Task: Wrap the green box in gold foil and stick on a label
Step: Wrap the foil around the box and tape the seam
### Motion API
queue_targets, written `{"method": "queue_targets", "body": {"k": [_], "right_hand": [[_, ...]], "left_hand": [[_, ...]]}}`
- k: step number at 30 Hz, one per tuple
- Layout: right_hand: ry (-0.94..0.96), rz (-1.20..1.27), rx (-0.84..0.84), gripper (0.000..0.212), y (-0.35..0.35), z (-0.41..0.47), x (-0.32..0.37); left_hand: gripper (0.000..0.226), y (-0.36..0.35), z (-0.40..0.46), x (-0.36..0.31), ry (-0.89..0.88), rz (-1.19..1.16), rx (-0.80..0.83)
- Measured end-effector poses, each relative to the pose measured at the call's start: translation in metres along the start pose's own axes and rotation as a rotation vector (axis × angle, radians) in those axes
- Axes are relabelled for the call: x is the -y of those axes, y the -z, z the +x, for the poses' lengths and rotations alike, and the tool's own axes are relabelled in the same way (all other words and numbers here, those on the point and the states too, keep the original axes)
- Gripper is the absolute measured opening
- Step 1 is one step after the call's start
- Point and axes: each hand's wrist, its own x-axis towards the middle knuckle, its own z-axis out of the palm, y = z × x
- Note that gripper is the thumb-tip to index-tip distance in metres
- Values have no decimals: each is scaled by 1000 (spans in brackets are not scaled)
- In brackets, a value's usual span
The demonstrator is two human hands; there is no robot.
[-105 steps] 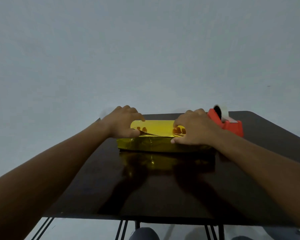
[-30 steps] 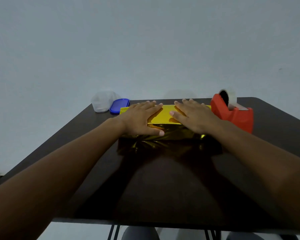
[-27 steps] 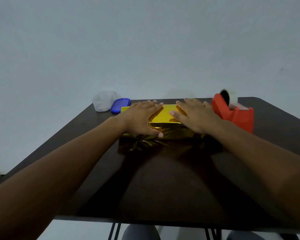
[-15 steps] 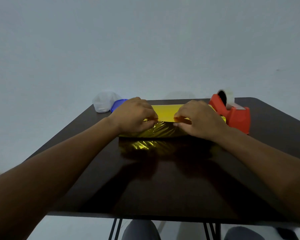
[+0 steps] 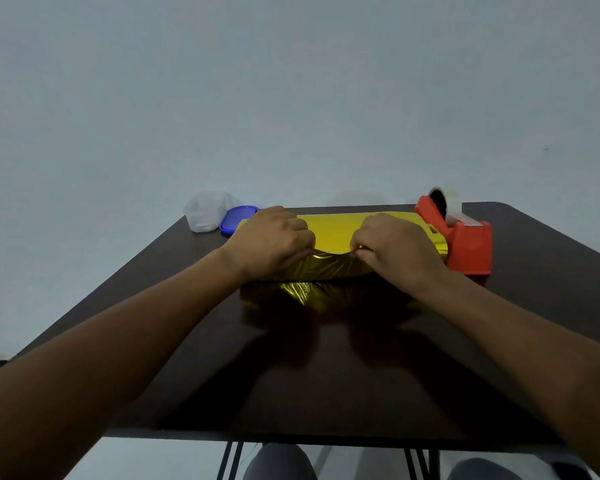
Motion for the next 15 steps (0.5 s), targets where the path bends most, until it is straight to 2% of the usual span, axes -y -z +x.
{"method": "queue_targets", "body": {"k": [3, 8, 12, 15], "right_hand": [[56, -33, -39, 4, -8, -7, -3], [163, -71, -106, 6, -11, -11, -7], [215, -136, -120, 12, -14, -13, -8], [217, -160, -136, 8, -14, -13, -7]], "left_hand": [[30, -4, -3, -1, -4, -4, -5], [14, -5, -10, 5, -87, 39, 10], [31, -1, -8, 7, -117, 29, 5], [47, 11, 8, 6, 85, -125, -62]]}}
